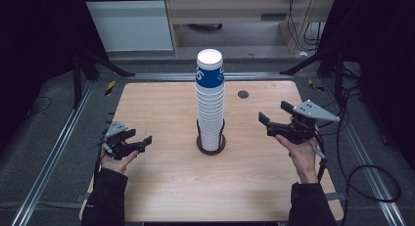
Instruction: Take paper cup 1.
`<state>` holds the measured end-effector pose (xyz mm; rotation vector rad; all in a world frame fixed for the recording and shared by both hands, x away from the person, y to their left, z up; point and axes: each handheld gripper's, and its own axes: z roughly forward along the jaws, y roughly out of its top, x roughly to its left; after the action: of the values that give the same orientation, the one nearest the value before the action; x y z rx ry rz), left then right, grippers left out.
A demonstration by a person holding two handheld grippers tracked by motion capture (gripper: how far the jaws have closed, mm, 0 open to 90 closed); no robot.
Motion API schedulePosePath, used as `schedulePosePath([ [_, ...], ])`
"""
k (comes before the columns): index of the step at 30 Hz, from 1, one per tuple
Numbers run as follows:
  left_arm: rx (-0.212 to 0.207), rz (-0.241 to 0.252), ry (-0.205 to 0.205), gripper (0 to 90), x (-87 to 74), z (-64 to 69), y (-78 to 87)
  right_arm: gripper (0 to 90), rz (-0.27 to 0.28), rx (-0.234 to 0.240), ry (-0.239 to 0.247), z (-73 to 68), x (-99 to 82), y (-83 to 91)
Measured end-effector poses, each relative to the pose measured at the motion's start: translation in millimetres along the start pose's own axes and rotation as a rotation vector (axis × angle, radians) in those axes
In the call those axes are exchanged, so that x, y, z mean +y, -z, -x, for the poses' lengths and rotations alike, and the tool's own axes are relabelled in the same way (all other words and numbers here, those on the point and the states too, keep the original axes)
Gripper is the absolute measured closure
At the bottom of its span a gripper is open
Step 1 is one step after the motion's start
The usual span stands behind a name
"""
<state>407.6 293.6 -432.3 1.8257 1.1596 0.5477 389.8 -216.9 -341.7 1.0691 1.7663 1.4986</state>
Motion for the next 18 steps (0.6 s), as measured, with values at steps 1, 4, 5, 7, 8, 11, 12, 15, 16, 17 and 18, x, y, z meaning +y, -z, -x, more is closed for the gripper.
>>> schedulePosePath([
  [1, -0.002, -0.002, 0.000, 22.1, -0.2, 0.4, -0.4, 11.8, 0.010, 0.011, -0.001, -2.1, 5.4, -0.4],
  [4, -0.007, -0.006, -0.012, 21.9, -0.4, 2.9, -1.8, 11.4, 0.025, 0.026, 0.020, -8.4, 21.1, -2.4],
  [5, -0.009, -0.009, -0.015, 21.9, -0.4, 3.3, -2.3, 11.4, 0.029, 0.036, 0.027, -11.1, 27.5, -3.1],
  [7, -0.009, -0.017, -0.023, 21.4, -0.6, 4.4, -3.7, 11.4, 0.048, 0.057, 0.032, -15.4, 37.4, -4.3],
  [8, -0.009, -0.022, -0.025, 21.1, -0.8, 5.0, -4.5, 11.3, 0.060, 0.084, 0.024, -19.8, 45.7, -6.3],
  [11, -0.012, -0.032, -0.033, 20.9, -1.4, 6.7, -6.1, 11.2, 0.076, 0.109, 0.031, -25.6, 54.8, -9.7],
  [12, -0.012, -0.034, -0.037, 20.8, -1.4, 7.1, -6.5, 11.1, 0.088, 0.120, 0.051, -32.2, 63.3, -13.0],
  [15, -0.017, -0.039, -0.039, 20.6, -1.7, 7.7, -7.6, 10.9, 0.109, 0.156, 0.052, -40.9, 74.0, -17.4],
  [16, -0.017, -0.039, -0.039, 20.6, -1.7, 7.7, -7.6, 10.9, 0.109, 0.156, 0.052, -40.9, 74.0, -17.4],
  [17, -0.018, -0.039, -0.039, 20.6, -1.7, 7.7, -7.8, 10.8, 0.117, 0.168, 0.051, -43.3, 77.1, -18.9],
  [18, -0.020, -0.041, -0.038, 20.5, -1.9, 7.8, -8.0, 10.8, 0.123, 0.177, 0.049, -45.6, 79.8, -20.4],
])
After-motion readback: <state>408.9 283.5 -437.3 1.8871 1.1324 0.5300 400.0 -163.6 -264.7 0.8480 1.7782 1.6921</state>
